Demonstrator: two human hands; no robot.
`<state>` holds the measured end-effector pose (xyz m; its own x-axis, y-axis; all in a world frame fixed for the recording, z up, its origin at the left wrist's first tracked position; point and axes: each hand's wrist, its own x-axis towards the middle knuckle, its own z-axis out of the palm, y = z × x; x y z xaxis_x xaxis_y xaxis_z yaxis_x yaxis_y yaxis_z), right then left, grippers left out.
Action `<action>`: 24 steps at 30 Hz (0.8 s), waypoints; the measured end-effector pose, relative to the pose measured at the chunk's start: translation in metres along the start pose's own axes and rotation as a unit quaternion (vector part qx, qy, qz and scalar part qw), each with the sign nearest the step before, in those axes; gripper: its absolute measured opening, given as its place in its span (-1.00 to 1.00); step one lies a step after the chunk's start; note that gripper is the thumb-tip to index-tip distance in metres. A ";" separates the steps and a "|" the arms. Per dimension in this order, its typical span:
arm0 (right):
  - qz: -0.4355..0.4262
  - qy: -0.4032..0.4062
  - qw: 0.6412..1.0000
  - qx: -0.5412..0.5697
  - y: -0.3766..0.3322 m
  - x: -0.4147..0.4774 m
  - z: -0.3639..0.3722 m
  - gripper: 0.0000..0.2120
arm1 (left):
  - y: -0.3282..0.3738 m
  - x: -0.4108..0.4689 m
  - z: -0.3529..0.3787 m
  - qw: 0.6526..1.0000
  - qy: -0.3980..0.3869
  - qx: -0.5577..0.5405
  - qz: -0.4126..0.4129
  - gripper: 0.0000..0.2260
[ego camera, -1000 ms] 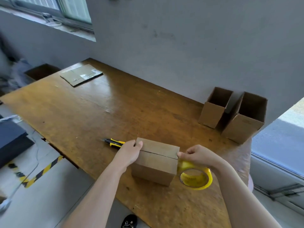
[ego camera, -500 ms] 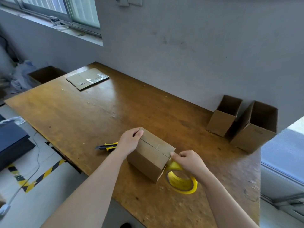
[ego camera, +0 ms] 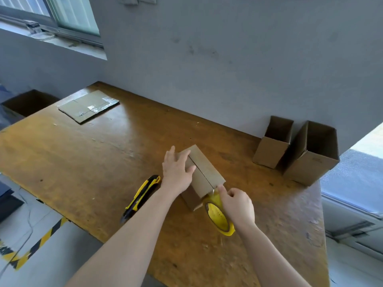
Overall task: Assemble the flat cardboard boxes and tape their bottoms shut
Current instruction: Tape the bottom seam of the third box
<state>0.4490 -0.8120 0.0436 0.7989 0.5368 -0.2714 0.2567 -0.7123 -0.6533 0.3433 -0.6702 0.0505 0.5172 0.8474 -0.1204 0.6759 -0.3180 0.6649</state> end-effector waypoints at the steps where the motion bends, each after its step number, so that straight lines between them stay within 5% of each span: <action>1: -0.001 -0.011 1.000 0.017 -0.002 0.000 0.002 -0.56 | 0.002 0.003 0.001 0.996 0.025 0.080 0.000 -0.55; 5: -0.003 -0.076 0.994 0.074 -0.009 0.000 0.007 -0.71 | -0.002 0.010 0.004 0.966 0.096 0.228 0.078 -0.62; 9: -0.001 -0.108 0.985 0.133 -0.012 -0.004 0.012 -0.83 | -0.004 0.026 0.010 0.976 -0.008 0.202 0.078 -0.45; 13: 0.003 -0.111 0.981 0.157 -0.016 -0.008 0.027 -0.80 | -0.002 0.037 0.013 0.964 -0.079 0.247 0.065 -0.22; 24: 0.111 -0.119 0.978 0.128 -0.017 0.016 0.056 -0.59 | -0.002 0.041 0.011 0.938 -0.055 0.288 0.186 -0.38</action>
<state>0.4271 -0.7657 0.0101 0.6626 0.4936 -0.5633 -0.0781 -0.7025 -0.7074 0.3691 -0.6392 0.0358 0.8027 0.5938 -0.0565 0.5937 -0.7862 0.1719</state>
